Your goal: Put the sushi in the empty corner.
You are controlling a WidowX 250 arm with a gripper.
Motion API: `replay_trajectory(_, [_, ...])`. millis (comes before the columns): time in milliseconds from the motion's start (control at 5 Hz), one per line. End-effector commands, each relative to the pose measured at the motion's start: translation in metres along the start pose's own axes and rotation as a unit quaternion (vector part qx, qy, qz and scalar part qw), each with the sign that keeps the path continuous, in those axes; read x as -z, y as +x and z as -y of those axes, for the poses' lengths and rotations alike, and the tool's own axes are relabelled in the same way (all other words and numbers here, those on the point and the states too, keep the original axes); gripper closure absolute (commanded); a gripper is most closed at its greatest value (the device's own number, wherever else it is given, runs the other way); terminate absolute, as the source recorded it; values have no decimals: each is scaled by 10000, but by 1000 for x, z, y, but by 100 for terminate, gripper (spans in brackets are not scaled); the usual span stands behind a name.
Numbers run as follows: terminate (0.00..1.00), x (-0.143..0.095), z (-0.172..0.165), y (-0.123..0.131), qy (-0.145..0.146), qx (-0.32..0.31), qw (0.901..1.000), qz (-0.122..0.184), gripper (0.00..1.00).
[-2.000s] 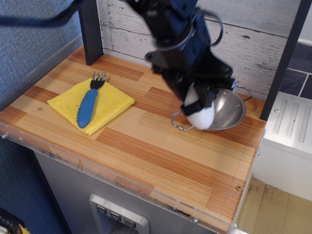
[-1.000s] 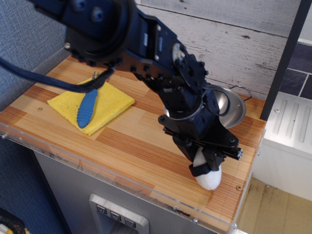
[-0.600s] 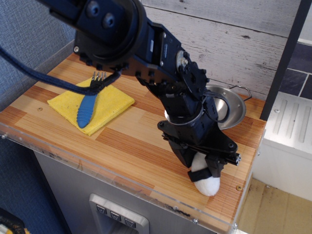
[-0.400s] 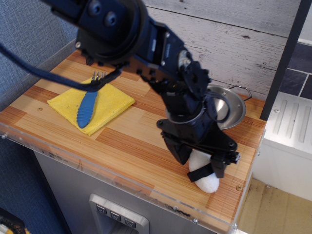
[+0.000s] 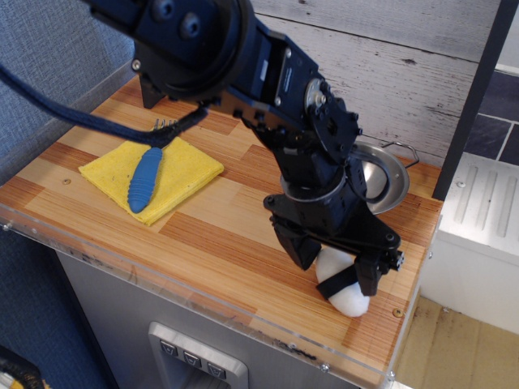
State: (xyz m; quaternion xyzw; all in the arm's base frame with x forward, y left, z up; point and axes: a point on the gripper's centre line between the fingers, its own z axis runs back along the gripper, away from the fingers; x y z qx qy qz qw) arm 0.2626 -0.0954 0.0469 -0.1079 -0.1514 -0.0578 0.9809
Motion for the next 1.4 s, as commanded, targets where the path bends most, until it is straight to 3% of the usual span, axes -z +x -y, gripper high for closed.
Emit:
replay_trajectory(0, [0, -62, 8, 33, 178, 250, 9961, 831, 0])
replay_trajectory(600, [0, -123, 18, 43, 398, 416, 9861, 1559, 0])
replay_trajectory(1000, [0, -123, 18, 43, 398, 416, 9861, 1559, 0])
replay_trajectory(1200, [100, -123, 18, 43, 398, 416, 9861, 1559, 0])
